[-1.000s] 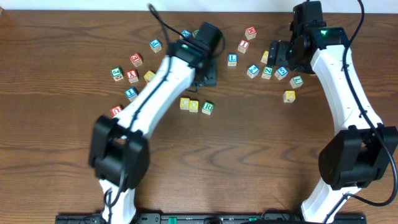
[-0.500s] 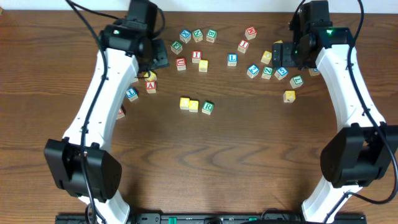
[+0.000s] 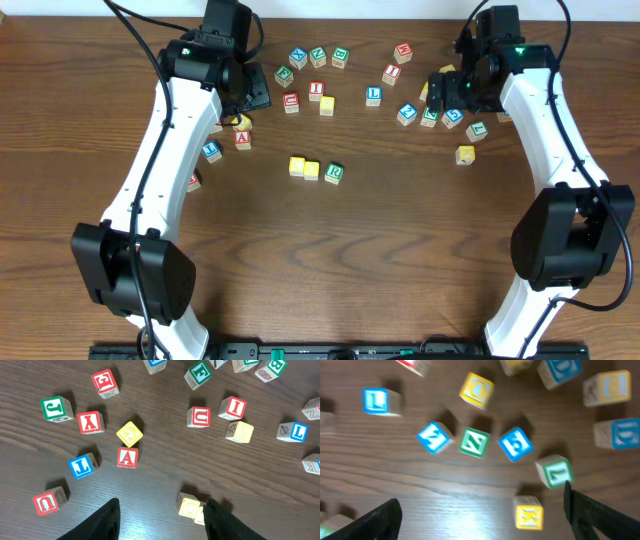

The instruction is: Spell out CORL

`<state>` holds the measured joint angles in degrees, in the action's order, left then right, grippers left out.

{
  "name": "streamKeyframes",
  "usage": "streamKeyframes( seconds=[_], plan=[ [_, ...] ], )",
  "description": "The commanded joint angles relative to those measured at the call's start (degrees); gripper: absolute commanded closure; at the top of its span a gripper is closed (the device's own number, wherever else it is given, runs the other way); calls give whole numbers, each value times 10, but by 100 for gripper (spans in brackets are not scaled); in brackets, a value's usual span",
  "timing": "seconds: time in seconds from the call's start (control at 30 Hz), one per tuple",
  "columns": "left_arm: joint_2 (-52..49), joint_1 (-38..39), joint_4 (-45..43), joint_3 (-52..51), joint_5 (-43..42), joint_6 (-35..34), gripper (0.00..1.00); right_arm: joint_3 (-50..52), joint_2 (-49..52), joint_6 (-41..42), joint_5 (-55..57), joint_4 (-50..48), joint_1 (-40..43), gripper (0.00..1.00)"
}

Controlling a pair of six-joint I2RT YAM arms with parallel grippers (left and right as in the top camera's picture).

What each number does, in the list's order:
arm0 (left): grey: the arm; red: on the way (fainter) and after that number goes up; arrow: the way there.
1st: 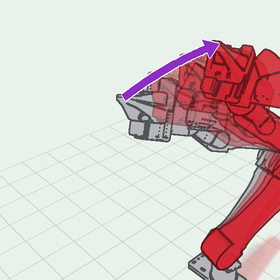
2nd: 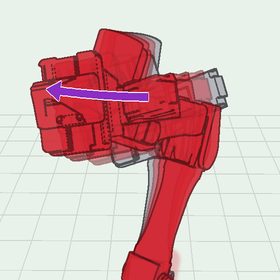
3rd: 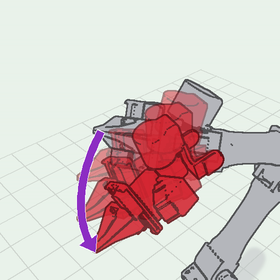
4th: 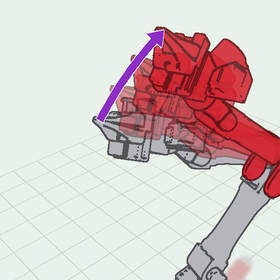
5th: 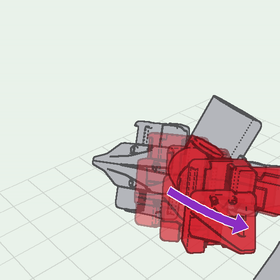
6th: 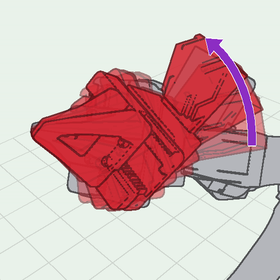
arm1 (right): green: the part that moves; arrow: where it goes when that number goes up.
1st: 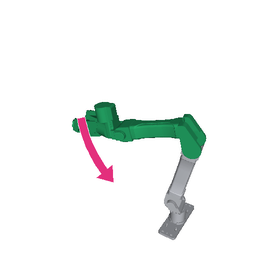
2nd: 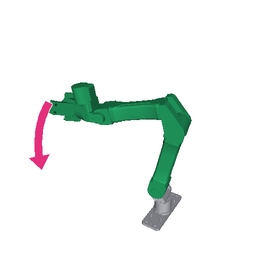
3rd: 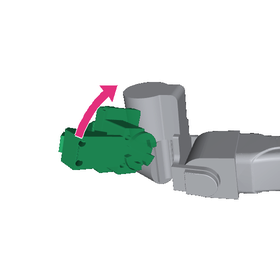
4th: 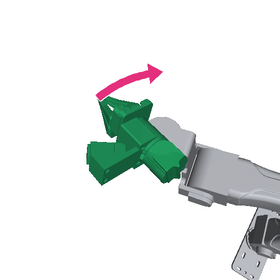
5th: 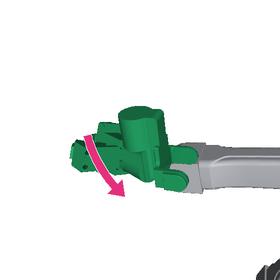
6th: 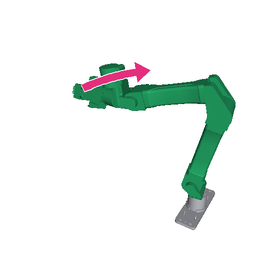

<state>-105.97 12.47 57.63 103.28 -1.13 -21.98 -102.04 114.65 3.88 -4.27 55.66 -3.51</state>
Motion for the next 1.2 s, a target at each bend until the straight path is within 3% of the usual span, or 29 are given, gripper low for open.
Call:
streamKeyframes(
  seconds=[0.0,0.3,0.57,1.17],
  plan=[
    [-8,-3,-3,-9,10,12,46,-3,8,44,-57,-17,-21,7],
    [-8,-21,0,-9,36,19,47,-17,57,145,22,-115,-124,13],
    [-8,-25,6,-9,56,19,47,-17,123,224,102,-200,-161,27],
    [-8,-24,27,-9,63,18,47,-17,197,205,116,-276,-161,22]
  ],
)
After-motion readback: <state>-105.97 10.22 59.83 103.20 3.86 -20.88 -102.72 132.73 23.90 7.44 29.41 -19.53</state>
